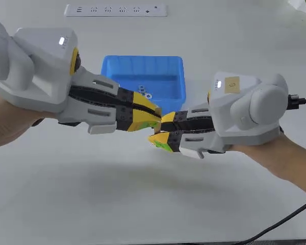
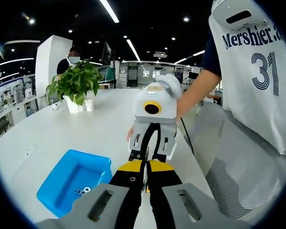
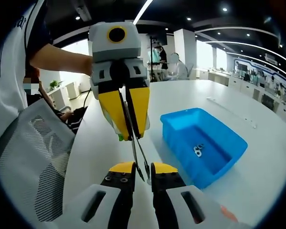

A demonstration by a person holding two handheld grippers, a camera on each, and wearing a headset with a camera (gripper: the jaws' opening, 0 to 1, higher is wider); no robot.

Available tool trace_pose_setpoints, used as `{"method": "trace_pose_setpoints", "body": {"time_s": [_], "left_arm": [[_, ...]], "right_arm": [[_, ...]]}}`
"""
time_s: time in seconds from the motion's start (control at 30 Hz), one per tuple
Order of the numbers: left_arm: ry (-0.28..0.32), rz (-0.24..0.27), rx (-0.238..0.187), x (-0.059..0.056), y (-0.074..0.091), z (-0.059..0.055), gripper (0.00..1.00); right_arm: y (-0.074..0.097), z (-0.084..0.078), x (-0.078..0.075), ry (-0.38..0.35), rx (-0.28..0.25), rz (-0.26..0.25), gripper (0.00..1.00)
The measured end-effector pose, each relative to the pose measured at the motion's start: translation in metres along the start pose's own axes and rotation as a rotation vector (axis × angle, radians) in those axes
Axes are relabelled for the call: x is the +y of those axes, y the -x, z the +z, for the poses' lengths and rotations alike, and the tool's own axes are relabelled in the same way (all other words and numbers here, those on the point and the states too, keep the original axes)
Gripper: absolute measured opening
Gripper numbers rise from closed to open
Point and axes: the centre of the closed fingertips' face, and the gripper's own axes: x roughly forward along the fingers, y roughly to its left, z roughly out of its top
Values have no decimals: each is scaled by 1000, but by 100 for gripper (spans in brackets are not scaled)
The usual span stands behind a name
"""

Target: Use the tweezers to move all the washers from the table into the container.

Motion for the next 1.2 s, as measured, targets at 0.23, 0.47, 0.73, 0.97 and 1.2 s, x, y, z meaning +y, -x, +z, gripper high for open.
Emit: {"method": "trace_pose_setpoints", "body": {"time_s": [0.23, 0.47, 0.73, 0.97, 1.2], "left_arm": [[-9, 7, 13, 2, 0, -8, 6], [-6, 15, 20, 6, 3, -12, 6], [3, 17, 23, 7, 3, -17, 6], [9, 20, 16, 8, 5, -18, 6], [9, 22, 23, 9, 7, -20, 6]], "right_arm": [[-3, -7, -2, -11, 12, -9, 14], [-8, -7, -4, -15, 16, -2, 14], [-10, -10, -2, -19, 26, 7, 14], [-10, -11, -3, -29, 27, 10, 14], [-11, -16, -2, -24, 45, 25, 13]]}}
